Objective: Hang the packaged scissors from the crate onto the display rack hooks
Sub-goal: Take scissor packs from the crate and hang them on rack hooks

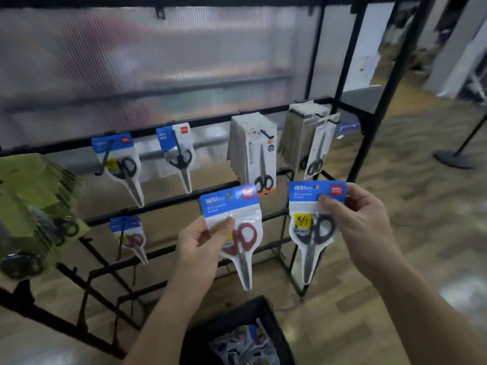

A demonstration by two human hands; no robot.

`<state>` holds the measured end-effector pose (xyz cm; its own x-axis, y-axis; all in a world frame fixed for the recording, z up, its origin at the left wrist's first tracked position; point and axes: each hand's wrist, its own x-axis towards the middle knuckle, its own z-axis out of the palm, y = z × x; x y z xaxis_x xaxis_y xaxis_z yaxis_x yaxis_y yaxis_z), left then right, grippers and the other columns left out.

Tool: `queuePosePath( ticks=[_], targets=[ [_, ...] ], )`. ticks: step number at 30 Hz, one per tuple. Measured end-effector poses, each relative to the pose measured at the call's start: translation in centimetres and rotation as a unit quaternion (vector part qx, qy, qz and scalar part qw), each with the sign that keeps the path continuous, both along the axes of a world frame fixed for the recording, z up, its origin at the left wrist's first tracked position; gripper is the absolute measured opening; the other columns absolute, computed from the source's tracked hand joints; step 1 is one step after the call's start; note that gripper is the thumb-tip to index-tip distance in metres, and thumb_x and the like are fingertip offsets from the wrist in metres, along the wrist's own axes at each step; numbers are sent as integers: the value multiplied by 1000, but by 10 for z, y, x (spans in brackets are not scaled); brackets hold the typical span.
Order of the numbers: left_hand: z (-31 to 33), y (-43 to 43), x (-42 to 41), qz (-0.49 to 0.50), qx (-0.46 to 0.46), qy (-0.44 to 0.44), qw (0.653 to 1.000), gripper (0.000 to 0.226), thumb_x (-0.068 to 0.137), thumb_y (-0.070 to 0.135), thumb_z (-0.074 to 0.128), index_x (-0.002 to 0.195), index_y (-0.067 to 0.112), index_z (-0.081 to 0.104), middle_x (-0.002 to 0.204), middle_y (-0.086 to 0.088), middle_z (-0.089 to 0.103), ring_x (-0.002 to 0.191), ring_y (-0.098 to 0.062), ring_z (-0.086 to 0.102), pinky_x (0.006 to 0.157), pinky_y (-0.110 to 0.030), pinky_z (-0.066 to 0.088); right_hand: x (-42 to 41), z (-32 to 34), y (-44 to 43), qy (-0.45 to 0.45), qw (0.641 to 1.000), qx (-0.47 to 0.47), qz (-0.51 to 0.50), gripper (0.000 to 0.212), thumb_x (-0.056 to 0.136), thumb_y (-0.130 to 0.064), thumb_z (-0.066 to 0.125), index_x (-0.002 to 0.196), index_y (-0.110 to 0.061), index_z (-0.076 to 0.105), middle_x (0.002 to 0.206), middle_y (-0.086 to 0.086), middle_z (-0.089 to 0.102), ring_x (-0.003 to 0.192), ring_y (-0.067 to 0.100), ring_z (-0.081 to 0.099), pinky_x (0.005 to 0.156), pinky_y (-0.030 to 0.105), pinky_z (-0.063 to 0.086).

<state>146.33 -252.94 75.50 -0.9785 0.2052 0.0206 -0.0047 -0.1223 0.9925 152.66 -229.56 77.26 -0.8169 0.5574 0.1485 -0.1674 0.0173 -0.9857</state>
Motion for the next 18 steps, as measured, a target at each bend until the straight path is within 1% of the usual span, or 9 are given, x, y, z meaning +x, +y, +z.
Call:
queuePosePath(
  ticks=[2, 5, 8, 10, 12, 14, 16, 17, 18],
  targets=[
    [4, 23, -1, -25, 10, -4, 1000, 13, 93, 13, 66, 101, 14, 76, 88, -2, 80, 77, -11, 75, 63, -15, 54, -2, 2, 23, 15, 999, -16, -26, 11, 96, -8, 66, 105, -4, 71, 85, 5, 77, 74, 14, 71, 65, 20, 57],
    [12, 59, -16, -36, 1, -5, 999, 14, 88, 16, 67, 99, 12, 76, 88, -7, 80, 75, -16, 76, 61, -18, 56, -19, 0, 69, 27, 998, -35, -53, 10, 96, -14, 68, 102, -6, 72, 83, 5, 77, 72, 14, 71, 63, 22, 57],
    [12, 102, -36, -20, -20, 5, 1000, 13, 91, 16, 67, 98, 14, 78, 91, -9, 80, 78, -20, 77, 69, -29, 60, -52, -8, 124, 22, 996, -33, -74, 9, 96, -16, 70, 101, -9, 72, 86, 8, 77, 78, 20, 73, 69, 29, 60],
    [11, 133, -46, 5, -27, -6, 1000, 13, 92, 15, 67, 99, 15, 78, 90, -7, 80, 80, -22, 77, 71, -30, 60, -82, -8, 158, 14, 997, -36, -65, 7, 95, -17, 71, 99, -12, 72, 89, 9, 78, 84, 25, 75, 73, 34, 60],
    [8, 163, -57, 35, -35, -7, 999, 12, 90, 14, 68, 96, 15, 78, 88, -7, 80, 79, -21, 77, 71, -29, 60, -114, -5, 190, 13, 999, -26, -43, 4, 95, -18, 72, 97, -15, 72, 88, 6, 78, 86, 24, 76, 73, 35, 60],
    [4, 188, -65, 62, -47, -16, 997, 13, 87, 18, 69, 95, 15, 78, 88, -8, 80, 79, -21, 76, 74, -33, 58, -143, 0, 215, 14, 999, -15, -26, 1, 96, -16, 71, 95, -16, 72, 85, 3, 78, 84, 19, 76, 74, 33, 63],
    [2, 207, -74, 95, -22, -22, 995, 12, 84, 17, 68, 91, 15, 78, 85, -8, 80, 74, -18, 76, 68, -29, 57, -170, 0, 234, 17, 1000, -9, -5, 2, 96, -15, 71, 94, -15, 71, 82, 0, 77, 80, 13, 76, 69, 27, 62],
    [0, 216, -77, 113, -8, -29, 993, 11, 86, 13, 68, 86, 15, 79, 82, -7, 79, 70, -17, 75, 63, -26, 58, -181, -2, 241, 10, 1000, -9, 10, 3, 96, -16, 71, 96, -13, 71, 83, 0, 77, 79, 12, 76, 67, 26, 61],
    [-2, 223, -80, 130, -1, -35, 991, 16, 88, 6, 66, 82, 14, 78, 78, -7, 78, 66, -15, 74, 58, -23, 57, -190, -4, 246, 2, 1000, -9, 23, 7, 96, -17, 71, 100, -11, 72, 85, 2, 77, 81, 13, 76, 68, 26, 61]
  ],
)
